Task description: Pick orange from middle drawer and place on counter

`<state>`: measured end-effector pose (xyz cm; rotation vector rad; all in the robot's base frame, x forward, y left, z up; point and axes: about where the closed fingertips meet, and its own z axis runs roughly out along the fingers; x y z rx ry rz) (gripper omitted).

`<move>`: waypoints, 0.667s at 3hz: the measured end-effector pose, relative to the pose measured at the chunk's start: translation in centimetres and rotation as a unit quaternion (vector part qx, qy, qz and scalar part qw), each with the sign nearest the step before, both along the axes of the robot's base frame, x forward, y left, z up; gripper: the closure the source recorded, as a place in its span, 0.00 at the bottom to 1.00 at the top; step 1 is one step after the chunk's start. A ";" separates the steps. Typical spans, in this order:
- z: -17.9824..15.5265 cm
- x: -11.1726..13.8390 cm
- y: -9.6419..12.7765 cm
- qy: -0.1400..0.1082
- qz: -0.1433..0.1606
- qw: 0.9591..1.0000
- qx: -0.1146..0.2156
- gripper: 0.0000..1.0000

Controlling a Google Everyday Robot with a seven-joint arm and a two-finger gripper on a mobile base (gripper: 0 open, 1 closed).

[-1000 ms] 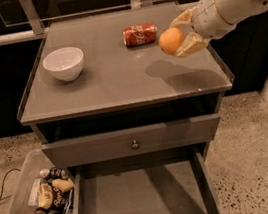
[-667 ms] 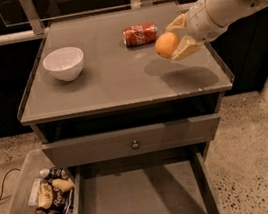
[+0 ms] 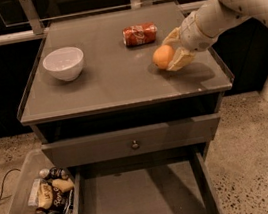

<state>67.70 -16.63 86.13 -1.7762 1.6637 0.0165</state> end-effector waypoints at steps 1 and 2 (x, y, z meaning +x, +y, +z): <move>0.0 0.0 0.0 0.000 0.000 1.000 0.000 0.81; 0.0 0.0 0.0 0.000 0.000 1.000 0.000 0.59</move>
Offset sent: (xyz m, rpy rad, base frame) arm 0.0000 0.0000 0.0000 0.0000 0.0001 0.0000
